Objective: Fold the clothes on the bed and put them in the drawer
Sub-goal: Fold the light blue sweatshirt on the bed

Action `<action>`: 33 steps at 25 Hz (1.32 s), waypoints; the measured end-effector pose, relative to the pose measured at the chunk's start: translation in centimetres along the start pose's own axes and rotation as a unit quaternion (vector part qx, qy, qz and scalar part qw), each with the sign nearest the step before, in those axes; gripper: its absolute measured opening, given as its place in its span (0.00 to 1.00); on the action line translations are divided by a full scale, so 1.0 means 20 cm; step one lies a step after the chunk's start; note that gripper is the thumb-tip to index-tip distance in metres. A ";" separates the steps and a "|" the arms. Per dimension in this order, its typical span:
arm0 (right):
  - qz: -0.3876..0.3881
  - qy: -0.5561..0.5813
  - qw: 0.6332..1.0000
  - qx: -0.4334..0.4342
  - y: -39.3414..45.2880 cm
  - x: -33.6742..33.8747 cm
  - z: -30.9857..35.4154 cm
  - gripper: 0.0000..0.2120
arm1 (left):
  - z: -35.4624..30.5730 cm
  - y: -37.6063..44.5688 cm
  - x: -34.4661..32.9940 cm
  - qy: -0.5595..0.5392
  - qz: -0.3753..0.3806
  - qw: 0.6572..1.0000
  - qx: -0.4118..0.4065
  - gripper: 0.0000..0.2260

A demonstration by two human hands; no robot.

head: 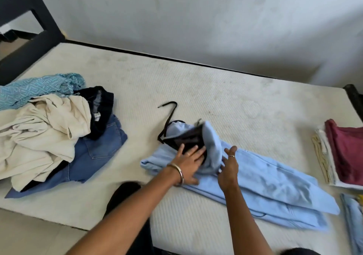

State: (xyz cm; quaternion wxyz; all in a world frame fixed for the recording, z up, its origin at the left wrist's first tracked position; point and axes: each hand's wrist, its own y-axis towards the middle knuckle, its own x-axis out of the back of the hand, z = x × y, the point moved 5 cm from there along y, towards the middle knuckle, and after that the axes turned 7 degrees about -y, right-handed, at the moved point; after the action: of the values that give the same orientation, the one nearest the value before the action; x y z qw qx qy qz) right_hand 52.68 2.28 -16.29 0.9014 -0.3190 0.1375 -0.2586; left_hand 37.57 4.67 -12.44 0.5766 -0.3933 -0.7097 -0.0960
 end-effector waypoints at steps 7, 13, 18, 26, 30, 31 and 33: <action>0.019 -0.277 0.956 0.097 0.03 0.05 -0.02 0.32 | 0.17 -0.13 -0.06 -0.194 -0.237 0.948 0.090 0.12; -0.198 -0.188 0.954 0.123 -0.01 0.23 0.02 0.10 | 0.57 -0.12 -0.07 -0.194 -0.174 0.932 0.251 0.27; -0.265 -0.292 0.899 0.192 -0.03 0.28 0.09 0.17 | 0.71 -0.08 -0.12 -0.398 -0.202 0.813 0.373 0.34; 0.034 -0.706 0.600 0.374 0.09 0.01 -0.03 0.37 | 0.81 0.16 -0.08 -0.692 -0.284 0.508 0.427 0.30; 0.091 -0.758 0.584 0.275 0.11 0.14 -0.16 0.46 | 0.74 0.30 0.04 -0.736 -0.350 0.459 0.353 0.38; 0.098 -0.763 0.587 0.255 0.11 0.13 -0.17 0.46 | 0.71 0.33 0.08 -0.746 -0.343 0.461 0.338 0.36; 0.111 -0.760 0.600 0.225 0.11 0.11 -0.16 0.46 | 0.66 0.35 0.13 -0.740 -0.299 0.504 0.330 0.31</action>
State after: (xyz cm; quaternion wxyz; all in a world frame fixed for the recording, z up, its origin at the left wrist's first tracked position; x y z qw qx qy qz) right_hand 54.04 0.85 -20.35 0.7455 -0.1699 -0.6254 0.1560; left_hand 32.40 18.38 -16.65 -0.1332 0.1331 -0.9339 0.3040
